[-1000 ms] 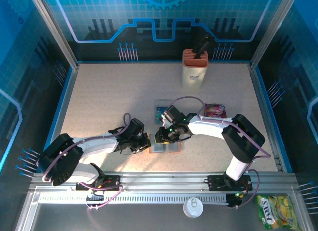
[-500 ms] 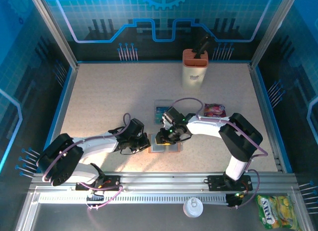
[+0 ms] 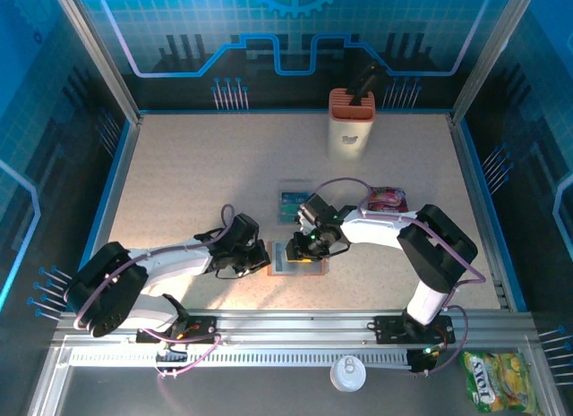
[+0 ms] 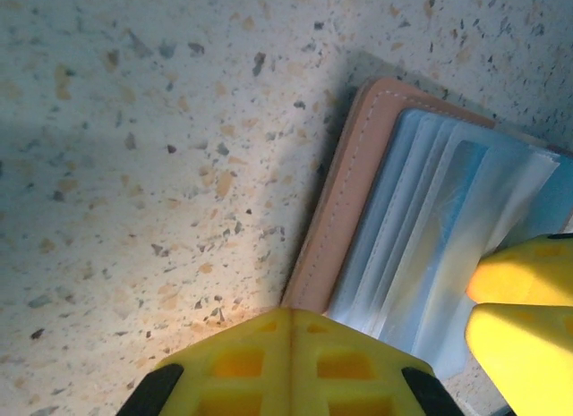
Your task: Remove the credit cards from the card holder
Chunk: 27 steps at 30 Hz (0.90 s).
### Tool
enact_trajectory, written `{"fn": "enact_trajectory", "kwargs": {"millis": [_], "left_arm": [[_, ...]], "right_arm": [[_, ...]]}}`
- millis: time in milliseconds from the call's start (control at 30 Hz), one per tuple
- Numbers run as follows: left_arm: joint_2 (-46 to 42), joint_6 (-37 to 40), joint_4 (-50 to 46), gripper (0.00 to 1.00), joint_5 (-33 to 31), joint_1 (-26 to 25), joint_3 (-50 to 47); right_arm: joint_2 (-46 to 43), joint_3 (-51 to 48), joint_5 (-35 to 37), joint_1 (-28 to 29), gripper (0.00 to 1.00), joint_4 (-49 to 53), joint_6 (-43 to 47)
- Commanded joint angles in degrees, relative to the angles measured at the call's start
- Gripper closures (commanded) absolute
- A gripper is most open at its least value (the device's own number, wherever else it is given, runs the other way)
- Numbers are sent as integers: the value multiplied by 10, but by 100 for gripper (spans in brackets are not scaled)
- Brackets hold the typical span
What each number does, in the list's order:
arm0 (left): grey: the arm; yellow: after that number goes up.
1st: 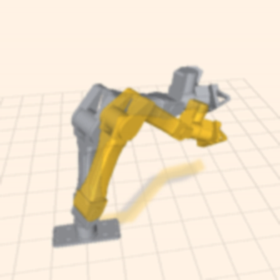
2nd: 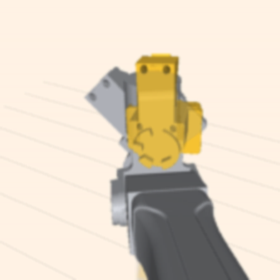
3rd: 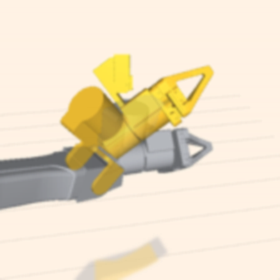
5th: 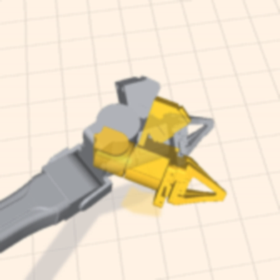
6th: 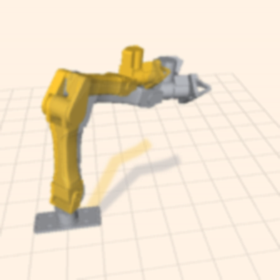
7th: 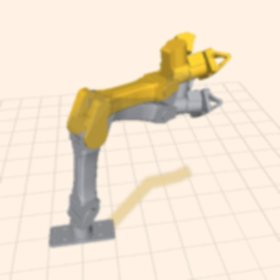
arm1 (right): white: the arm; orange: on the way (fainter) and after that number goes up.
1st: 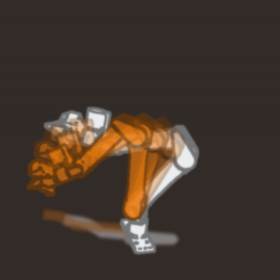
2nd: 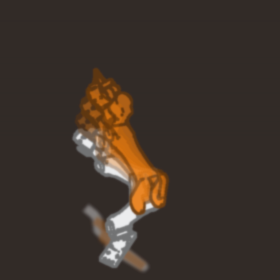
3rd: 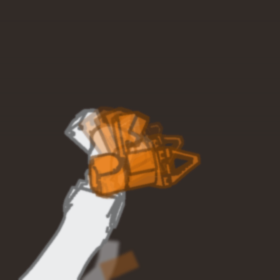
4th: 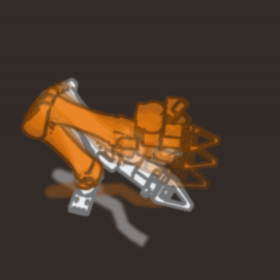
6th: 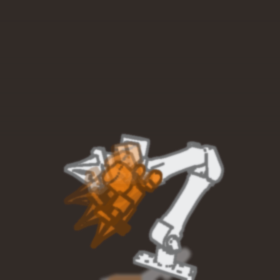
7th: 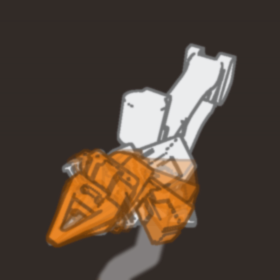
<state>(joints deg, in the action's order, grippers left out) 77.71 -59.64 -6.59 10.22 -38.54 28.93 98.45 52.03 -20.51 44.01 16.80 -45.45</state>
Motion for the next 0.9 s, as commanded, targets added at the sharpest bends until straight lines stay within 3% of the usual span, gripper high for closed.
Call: {"fn": "enact_trajectory", "kwargs": {"millis": [0,233,867], "left_arm": [[-21,2,-31,98,-10,-3,26],[-27,-6,17,88,15,-4,32],[47,-18,75,80,53,-12,54]], "right_arm": [[-10,-13,-10,-10,64,-8,-2],[-12,-37,-24,-17,64,-33,-9],[-21,-59,-43,-31,65,-63,-17]]}}
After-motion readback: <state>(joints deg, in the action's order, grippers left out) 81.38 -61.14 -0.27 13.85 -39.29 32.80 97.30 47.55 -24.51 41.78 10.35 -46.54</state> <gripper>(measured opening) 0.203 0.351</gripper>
